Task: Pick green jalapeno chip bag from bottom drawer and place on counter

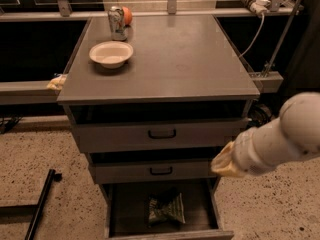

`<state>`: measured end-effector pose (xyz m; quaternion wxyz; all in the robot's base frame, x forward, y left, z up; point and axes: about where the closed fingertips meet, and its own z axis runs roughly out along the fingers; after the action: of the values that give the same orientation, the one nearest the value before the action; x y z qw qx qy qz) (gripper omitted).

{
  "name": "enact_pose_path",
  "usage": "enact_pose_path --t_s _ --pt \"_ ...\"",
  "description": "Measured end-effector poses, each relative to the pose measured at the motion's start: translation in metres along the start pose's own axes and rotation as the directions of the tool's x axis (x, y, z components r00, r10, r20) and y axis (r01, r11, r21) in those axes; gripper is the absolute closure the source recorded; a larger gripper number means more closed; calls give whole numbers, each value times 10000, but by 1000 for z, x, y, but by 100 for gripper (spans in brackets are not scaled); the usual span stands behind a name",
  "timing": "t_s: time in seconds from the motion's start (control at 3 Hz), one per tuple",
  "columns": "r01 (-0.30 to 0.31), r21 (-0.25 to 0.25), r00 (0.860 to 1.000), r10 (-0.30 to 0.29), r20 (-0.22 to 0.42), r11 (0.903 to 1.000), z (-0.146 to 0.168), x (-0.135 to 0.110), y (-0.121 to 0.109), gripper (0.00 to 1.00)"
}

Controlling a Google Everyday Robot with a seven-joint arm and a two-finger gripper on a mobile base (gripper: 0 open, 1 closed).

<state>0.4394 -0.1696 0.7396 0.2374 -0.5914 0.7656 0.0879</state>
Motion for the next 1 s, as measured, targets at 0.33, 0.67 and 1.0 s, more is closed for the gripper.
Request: enact_pose_path --t_s 0.33,0.67,1.0 --pt "127 -757 9987 -89 499 9971 109 15 11 100" --pt "309 -621 9906 -223 1347 9976 193 10 -13 100" --pt "-86 -1092 9883 251 1507 9940 228 24 0 100"
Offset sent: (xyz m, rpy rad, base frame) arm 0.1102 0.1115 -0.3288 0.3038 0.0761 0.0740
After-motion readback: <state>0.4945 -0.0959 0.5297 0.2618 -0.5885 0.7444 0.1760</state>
